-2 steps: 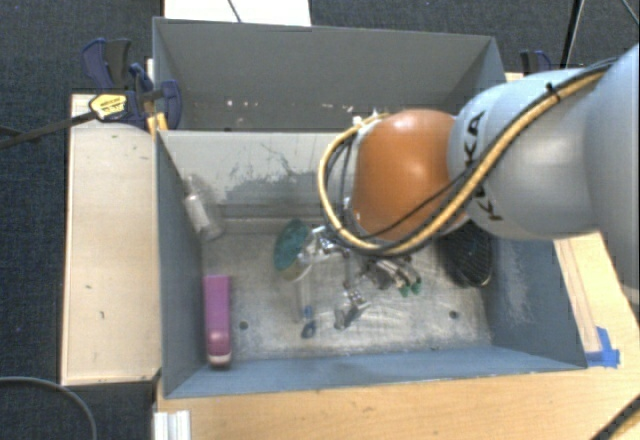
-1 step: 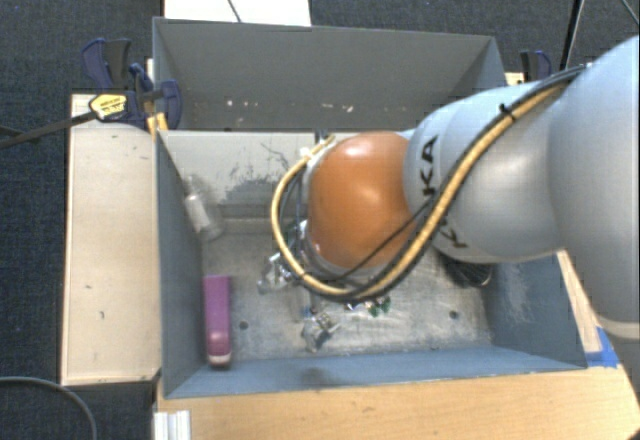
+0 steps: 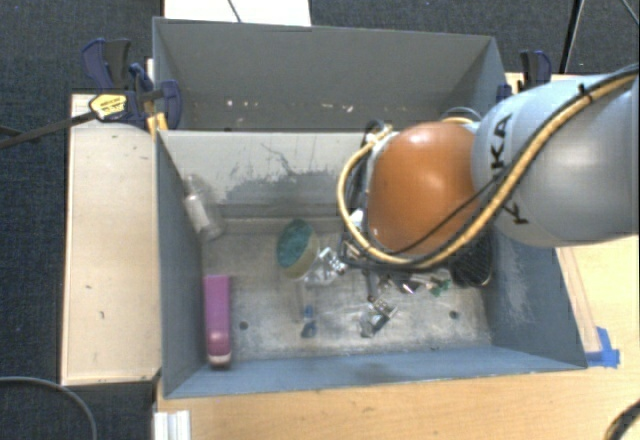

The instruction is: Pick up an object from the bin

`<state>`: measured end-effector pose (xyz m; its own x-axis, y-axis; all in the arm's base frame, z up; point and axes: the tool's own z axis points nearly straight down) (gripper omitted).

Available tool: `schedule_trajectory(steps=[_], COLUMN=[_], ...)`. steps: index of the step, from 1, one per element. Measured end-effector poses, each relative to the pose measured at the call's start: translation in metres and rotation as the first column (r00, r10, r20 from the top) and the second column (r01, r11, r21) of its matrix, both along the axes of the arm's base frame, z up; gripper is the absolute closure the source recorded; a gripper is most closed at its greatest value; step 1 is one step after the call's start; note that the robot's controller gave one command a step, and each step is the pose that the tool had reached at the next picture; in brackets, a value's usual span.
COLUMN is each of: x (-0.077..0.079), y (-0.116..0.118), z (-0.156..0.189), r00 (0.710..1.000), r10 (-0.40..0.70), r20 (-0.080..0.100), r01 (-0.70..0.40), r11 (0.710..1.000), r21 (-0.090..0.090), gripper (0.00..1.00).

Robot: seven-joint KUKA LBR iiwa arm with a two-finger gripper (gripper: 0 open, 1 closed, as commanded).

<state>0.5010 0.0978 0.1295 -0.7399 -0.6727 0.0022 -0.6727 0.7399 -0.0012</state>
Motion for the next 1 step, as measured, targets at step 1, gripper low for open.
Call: schedule_trajectory(steps=[1], x=[-0.0158], y=[-0.0847], z=[-0.035], r00=[0.979], r10=[0.204], r20=[-0.001], r01=[-0.204], r11=[0.979], r21=[0.001], gripper=[0.0])
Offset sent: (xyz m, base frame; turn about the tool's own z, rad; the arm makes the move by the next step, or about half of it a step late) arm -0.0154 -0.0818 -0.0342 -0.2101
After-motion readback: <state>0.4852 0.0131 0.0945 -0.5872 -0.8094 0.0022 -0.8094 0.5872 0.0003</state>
